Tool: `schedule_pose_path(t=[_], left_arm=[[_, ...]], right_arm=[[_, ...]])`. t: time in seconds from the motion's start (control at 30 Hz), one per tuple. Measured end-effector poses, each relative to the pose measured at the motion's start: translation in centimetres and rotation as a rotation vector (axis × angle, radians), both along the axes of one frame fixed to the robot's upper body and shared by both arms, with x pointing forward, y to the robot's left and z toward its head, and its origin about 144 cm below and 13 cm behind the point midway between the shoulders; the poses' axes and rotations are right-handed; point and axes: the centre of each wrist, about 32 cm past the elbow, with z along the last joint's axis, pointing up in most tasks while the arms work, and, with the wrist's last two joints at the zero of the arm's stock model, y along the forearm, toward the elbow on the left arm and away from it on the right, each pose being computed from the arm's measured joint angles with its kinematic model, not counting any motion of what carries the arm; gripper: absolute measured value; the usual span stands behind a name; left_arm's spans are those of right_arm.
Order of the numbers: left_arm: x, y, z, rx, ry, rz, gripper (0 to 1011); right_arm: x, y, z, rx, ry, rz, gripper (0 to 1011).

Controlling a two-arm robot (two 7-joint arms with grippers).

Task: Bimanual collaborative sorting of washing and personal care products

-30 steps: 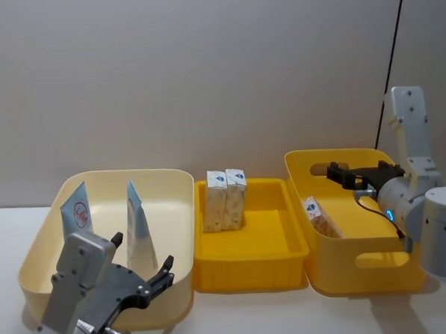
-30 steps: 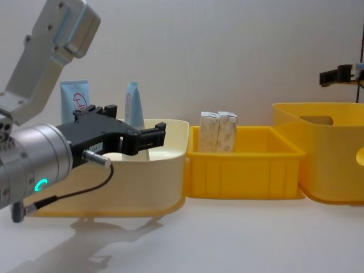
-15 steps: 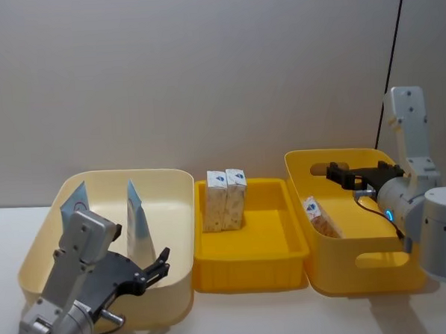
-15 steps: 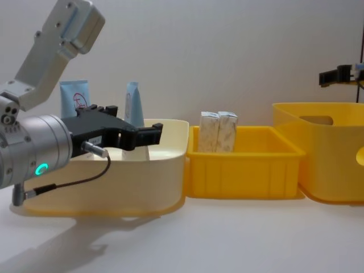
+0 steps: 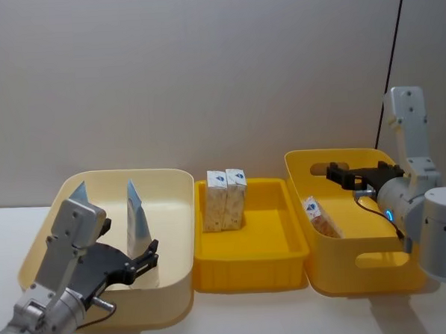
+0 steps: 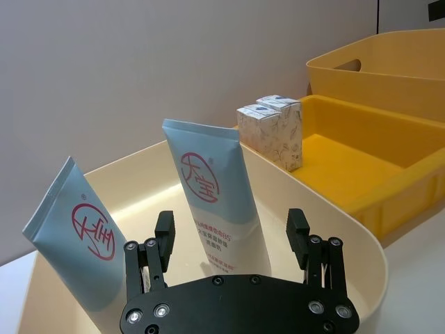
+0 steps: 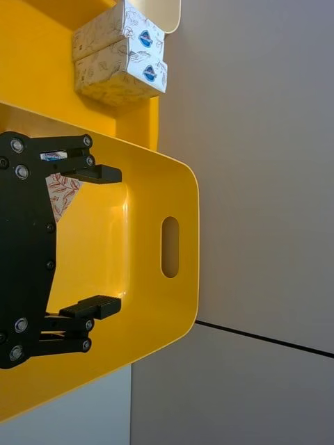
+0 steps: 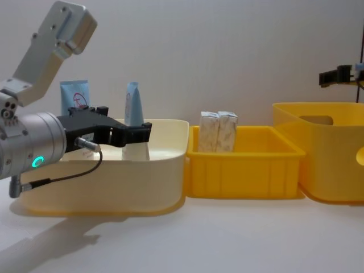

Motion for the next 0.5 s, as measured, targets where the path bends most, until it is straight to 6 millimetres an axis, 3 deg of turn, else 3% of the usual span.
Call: schedule_pose_path(t=[0.5], left_arm=[[2.2,0.2,0.0,-0.003,0.016,-0.015,1002]], right_arm=[[0.0,0.0,0.0,0.0,0.0,0.0,1001]])
